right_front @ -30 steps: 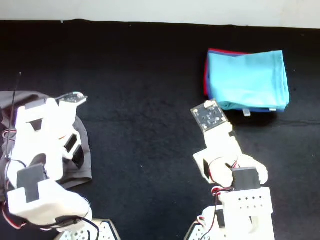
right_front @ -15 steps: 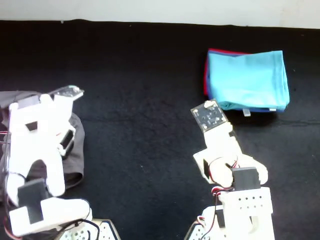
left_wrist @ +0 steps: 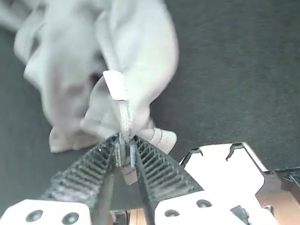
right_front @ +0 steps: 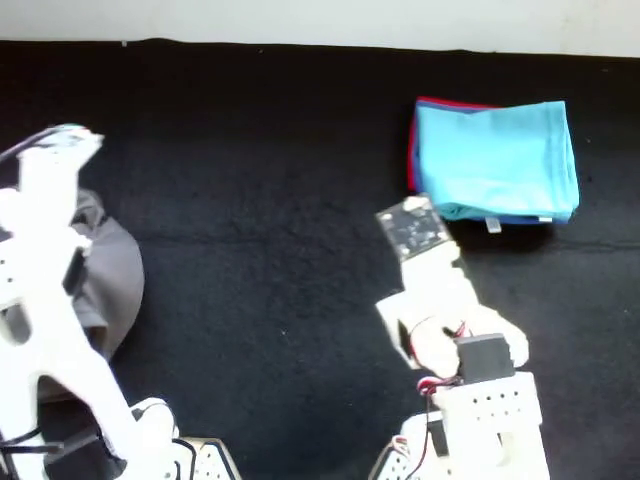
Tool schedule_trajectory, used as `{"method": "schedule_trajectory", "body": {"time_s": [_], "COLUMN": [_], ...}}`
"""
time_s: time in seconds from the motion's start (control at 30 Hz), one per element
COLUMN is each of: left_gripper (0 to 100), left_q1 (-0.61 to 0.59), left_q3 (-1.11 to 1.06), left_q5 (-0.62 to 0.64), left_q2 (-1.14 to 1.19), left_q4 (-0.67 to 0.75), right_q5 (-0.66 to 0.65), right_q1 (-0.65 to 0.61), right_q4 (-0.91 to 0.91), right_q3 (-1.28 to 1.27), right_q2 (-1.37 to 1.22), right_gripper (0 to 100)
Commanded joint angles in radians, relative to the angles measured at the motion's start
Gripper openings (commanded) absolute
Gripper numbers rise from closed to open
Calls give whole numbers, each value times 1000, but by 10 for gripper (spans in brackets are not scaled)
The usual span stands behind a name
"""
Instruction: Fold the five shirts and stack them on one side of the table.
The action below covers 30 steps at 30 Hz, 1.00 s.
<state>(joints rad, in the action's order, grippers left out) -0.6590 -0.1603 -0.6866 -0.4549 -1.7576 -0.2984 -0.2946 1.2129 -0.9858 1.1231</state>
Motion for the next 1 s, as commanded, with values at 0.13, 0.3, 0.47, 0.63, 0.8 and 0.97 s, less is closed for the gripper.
{"method": "schedule_trajectory", "body": {"time_s": [0.13, 0.3, 0.47, 0.63, 0.8, 0.97], "left_gripper": [9, 9, 9, 9, 9, 9], "left_q1": [-444, -659, -742, -742, -748, -746], "left_q3": [-18, -8, 113, 294, 371, 380], "left_q5": [-218, -295, -213, -95, -81, -81], "left_q2": [-25, 90, 306, 516, 621, 624], "left_q4": [-9, 48, 77, 75, 75, 69], "right_q5": [15, 46, 189, 247, 313, 311], "right_q1": [-163, -300, -427, -564, -665, -776], "right_q4": [-12, -12, -2, 77, 77, 67], "right_q3": [294, 585, 895, 1271, 1662, 2048], "right_q2": [-337, -645, -972, -1296, -1583, -1871], "right_gripper": [231, 231, 233, 233, 234, 234]}}
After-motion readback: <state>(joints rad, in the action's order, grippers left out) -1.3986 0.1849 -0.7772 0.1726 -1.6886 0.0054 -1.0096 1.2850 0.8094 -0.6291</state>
